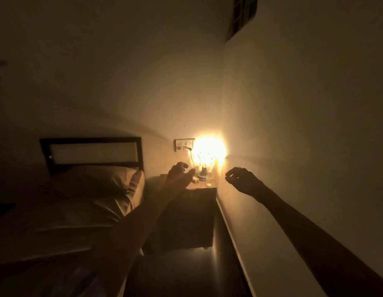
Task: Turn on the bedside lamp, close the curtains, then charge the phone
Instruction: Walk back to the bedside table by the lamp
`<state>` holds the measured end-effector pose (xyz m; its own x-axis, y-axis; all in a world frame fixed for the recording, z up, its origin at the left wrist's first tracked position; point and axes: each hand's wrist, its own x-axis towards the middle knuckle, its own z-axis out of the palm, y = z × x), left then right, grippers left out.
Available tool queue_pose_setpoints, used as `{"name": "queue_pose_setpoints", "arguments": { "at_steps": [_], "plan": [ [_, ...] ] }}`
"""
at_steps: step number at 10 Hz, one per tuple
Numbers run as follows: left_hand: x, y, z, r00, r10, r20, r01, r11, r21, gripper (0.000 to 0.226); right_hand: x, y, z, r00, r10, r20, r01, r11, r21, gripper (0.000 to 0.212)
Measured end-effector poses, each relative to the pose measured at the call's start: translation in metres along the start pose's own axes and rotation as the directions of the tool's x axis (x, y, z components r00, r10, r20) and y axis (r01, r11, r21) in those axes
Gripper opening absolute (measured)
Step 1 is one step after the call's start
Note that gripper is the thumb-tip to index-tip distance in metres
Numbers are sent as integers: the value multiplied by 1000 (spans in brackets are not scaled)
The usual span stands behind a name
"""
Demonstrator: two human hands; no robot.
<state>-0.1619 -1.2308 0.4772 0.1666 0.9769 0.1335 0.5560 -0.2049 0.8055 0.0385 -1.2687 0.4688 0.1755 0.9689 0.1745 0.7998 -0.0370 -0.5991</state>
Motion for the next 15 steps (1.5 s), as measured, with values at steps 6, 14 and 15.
{"name": "queue_pose_setpoints", "arguments": {
  "at_steps": [6, 14, 15],
  "plan": [
    [329, -46, 33, 994, -99, -34, 99, 995, -1, 38, 338, 57, 63, 996, -39, 84, 39, 999, -1, 25],
    [729, -129, 107, 969, -244, -29, 245, 970, 4, 50, 766, 127, 154, 979, -22, 200, 19, 1000, 18, 24],
    [769, -145, 105, 970, -239, -34, 240, 971, 5, 49, 799, 126, 172, 980, -68, 188, 67, 998, 16, 24]
  ]
}}
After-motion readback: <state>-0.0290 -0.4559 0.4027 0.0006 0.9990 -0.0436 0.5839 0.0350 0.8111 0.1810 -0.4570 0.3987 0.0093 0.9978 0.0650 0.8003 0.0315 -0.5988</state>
